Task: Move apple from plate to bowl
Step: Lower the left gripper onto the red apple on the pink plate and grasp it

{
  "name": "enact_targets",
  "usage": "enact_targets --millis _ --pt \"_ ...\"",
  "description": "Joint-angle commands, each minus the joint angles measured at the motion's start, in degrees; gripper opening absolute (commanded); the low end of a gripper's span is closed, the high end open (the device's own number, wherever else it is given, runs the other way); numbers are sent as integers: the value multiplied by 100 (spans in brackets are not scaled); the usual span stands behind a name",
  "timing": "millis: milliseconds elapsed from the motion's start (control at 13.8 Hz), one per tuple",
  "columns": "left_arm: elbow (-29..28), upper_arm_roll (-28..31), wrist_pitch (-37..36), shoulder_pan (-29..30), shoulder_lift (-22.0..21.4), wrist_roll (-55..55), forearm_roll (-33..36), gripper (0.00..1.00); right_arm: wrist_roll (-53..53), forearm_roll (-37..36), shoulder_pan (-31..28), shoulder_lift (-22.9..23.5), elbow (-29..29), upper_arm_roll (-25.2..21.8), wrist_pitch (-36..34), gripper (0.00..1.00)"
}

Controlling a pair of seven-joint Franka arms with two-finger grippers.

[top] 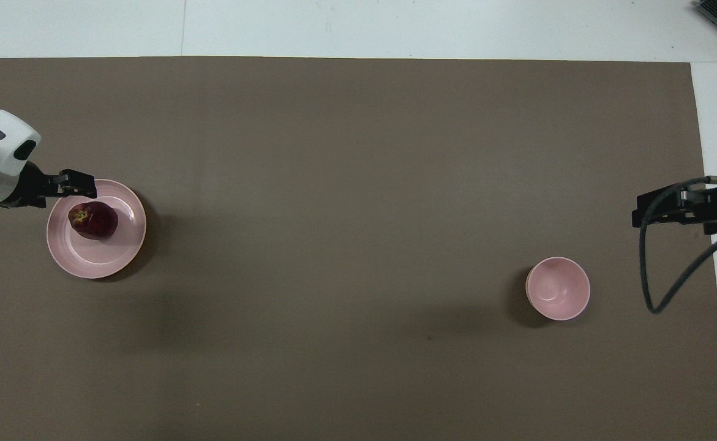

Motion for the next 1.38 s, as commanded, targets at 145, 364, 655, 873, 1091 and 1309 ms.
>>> enact_targets --millis 145,364,655,873,1091,1309 --pt "-550 -50 636 49 68 -139 -4 100 -36 32 -3 -259 -444 49 170 100" --pt "-637 -50 688 66 129 -209 -4 100 -89 58 40 -311 -707 76 423 100" --pt "-769 -50 688 84 77 -157 -4 87 -80 646 225 -469 -1110 76 765 100" --pt "-778 -50 671 93 77 1 -4 0 -45 1155 339 -426 -1252 76 838 100" --pt "-542 -59 505 58 121 -42 -274 0 -27 1919 453 -408 -1560 76 864 100" --pt "282 -50 -486 154 68 46 -855 0 262 2699 542 -181 -1621 76 864 100"
